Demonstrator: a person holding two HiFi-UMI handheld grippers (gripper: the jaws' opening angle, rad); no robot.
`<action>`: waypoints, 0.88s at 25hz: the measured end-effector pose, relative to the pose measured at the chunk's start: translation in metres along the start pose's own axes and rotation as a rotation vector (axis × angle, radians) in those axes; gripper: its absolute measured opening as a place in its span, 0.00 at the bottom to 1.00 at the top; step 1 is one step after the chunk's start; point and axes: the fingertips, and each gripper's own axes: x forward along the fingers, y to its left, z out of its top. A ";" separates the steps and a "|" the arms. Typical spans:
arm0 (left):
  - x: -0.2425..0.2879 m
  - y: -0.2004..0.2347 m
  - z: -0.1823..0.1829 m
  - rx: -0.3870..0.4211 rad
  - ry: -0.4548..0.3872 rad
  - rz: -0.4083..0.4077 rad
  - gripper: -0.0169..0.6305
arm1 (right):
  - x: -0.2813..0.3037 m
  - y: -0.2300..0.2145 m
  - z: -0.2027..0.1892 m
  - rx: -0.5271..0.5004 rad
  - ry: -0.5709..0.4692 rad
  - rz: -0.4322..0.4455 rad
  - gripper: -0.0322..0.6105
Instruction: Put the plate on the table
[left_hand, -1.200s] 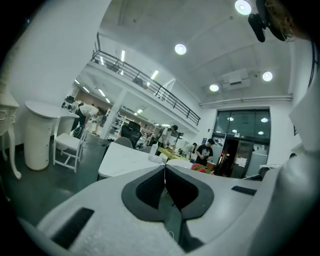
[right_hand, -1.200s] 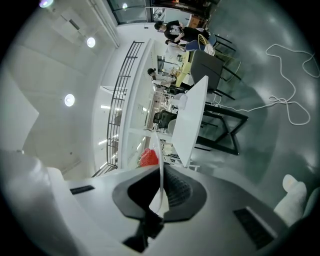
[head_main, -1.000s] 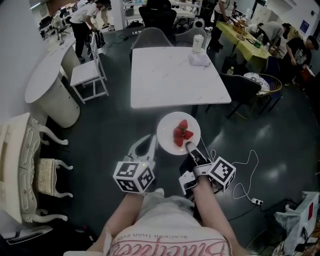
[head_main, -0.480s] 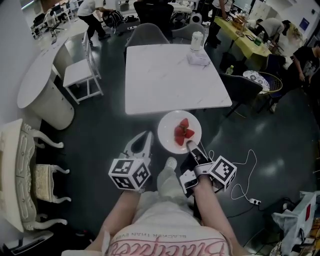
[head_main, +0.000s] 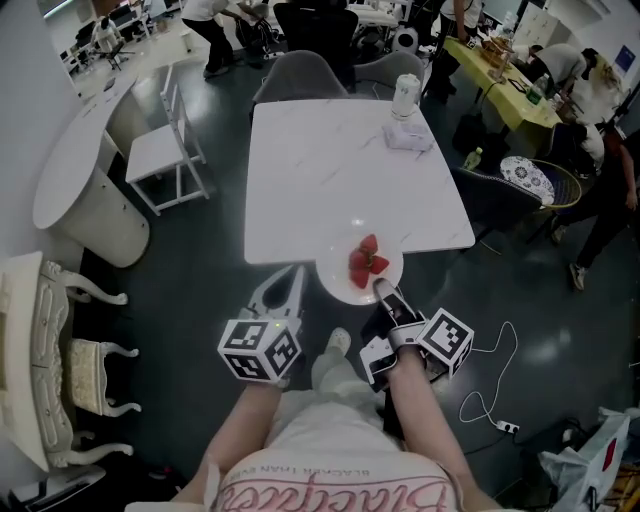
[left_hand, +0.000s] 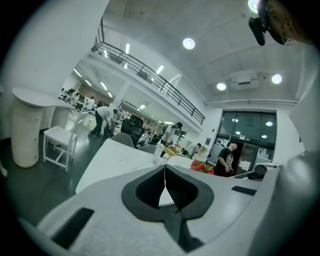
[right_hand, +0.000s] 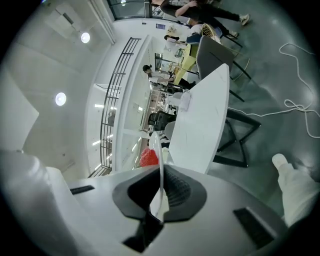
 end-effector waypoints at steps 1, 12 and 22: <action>0.012 0.002 0.003 -0.002 -0.001 0.007 0.03 | 0.010 -0.001 0.010 -0.004 0.006 -0.011 0.07; 0.149 0.031 0.043 -0.007 -0.020 0.070 0.03 | 0.130 0.004 0.103 -0.024 0.095 -0.016 0.07; 0.236 0.056 0.049 -0.007 0.011 0.104 0.03 | 0.209 -0.018 0.161 -0.070 0.149 -0.057 0.07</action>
